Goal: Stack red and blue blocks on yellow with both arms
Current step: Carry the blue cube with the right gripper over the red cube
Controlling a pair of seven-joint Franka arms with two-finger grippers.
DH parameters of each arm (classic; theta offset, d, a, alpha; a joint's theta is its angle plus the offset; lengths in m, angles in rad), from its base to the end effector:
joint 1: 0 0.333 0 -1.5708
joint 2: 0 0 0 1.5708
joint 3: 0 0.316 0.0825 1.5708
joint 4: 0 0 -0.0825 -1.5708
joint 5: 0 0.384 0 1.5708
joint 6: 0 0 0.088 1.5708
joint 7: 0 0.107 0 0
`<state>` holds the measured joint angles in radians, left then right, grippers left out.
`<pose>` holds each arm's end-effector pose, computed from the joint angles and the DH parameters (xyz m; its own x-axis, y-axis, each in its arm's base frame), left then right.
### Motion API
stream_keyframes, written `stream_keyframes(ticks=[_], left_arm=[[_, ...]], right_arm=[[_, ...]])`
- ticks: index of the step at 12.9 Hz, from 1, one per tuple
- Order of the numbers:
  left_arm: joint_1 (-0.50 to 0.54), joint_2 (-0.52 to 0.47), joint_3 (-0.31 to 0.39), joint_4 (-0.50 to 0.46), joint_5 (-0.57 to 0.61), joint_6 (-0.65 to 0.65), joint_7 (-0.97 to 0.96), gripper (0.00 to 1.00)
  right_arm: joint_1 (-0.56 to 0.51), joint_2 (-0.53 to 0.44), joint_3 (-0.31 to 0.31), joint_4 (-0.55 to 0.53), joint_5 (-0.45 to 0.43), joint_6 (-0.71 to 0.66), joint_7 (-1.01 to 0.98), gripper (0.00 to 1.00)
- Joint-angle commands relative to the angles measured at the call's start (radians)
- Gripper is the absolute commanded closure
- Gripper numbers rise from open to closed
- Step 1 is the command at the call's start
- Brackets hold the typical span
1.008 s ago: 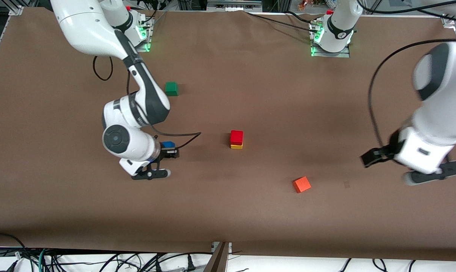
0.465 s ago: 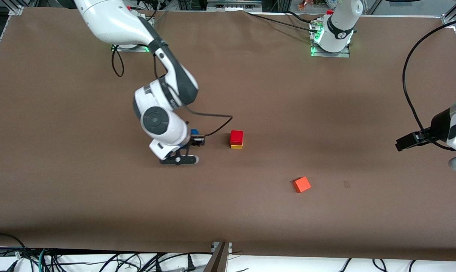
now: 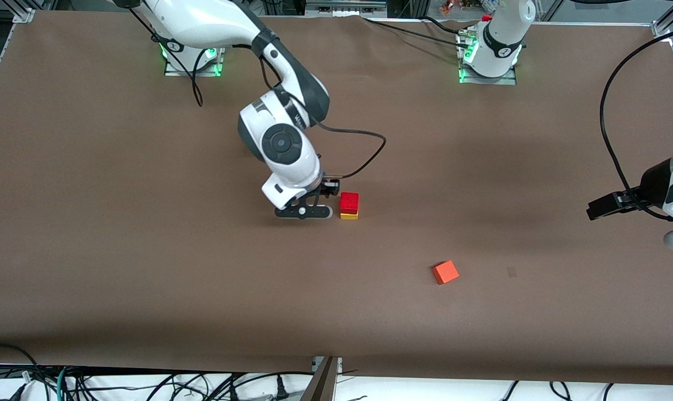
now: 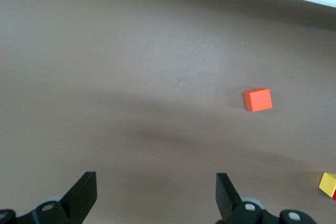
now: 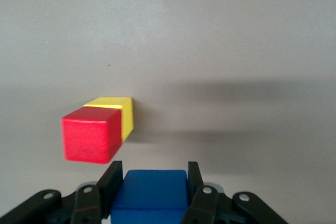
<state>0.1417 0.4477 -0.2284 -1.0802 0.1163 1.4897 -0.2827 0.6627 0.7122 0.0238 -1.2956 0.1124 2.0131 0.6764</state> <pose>0.6736 -0.0065 0.5759 0.9747 0.2226 -0.0221 0.2220 -0.9747 -0.0251 0.5712 0.4713 0.3245 0.9966 -0.0402 -0.0715 -0.0467 -0.9946 -0.0927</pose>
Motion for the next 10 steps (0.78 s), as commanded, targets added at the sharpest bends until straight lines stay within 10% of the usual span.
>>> stream_keyframes(ticks=[1, 10], left_arm=[[0.016, -0.042, 0.004, -0.033, -0.053, -0.016, 0.084, 0.00], [-0.001, -0.285, 0.052, -0.361, -0.089, 0.003, 0.115, 0.00]], right_arm=[[0.049, 0.004, -0.007, 0.036, -0.008, -0.011, 0.072, 0.65], [0.103, 0.069, -0.010, 0.036, -0.059, 0.108, 0.121, 0.64]])
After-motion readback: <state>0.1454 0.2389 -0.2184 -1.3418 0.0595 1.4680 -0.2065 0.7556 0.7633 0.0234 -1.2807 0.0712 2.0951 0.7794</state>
